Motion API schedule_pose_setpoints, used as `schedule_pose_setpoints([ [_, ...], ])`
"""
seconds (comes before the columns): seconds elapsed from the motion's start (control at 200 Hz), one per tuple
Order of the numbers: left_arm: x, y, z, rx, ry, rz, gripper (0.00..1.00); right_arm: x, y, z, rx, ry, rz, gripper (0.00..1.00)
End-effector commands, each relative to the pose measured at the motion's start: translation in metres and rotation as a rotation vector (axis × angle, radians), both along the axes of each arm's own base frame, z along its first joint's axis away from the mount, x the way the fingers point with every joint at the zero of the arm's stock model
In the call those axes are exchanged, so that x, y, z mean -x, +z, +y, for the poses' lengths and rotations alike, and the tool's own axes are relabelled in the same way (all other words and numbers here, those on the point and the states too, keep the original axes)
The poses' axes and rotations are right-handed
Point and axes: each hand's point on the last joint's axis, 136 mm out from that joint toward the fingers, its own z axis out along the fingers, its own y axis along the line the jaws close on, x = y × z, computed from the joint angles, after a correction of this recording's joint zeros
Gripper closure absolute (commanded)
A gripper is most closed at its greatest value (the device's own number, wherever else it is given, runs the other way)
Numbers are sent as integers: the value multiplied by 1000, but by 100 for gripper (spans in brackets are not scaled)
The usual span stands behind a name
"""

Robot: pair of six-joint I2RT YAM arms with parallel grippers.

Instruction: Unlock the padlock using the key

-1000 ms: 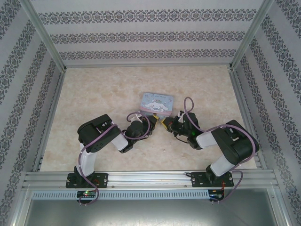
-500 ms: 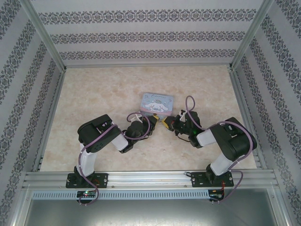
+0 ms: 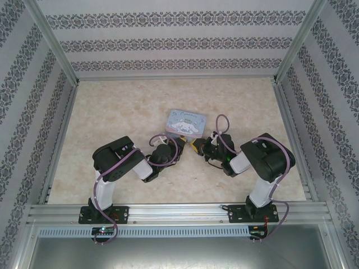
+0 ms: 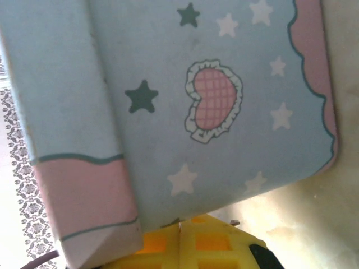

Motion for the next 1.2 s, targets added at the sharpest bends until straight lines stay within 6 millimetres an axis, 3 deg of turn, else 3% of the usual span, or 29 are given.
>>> schedule_pose_setpoints([
  [0.0,43,70,-60,211,-282,-133,100,5,9,15,-56,40,-46,100],
  [0.32,44,66,-58,193,-285,-133,100,14,2,9,-70,32,-42,100],
  [0.869,42,64,-61,196,-287,-131,100,25,30,30,-72,68,-107,100],
  [1.194,47,77,-65,208,-322,-158,100,22,20,15,-19,23,-92,100],
])
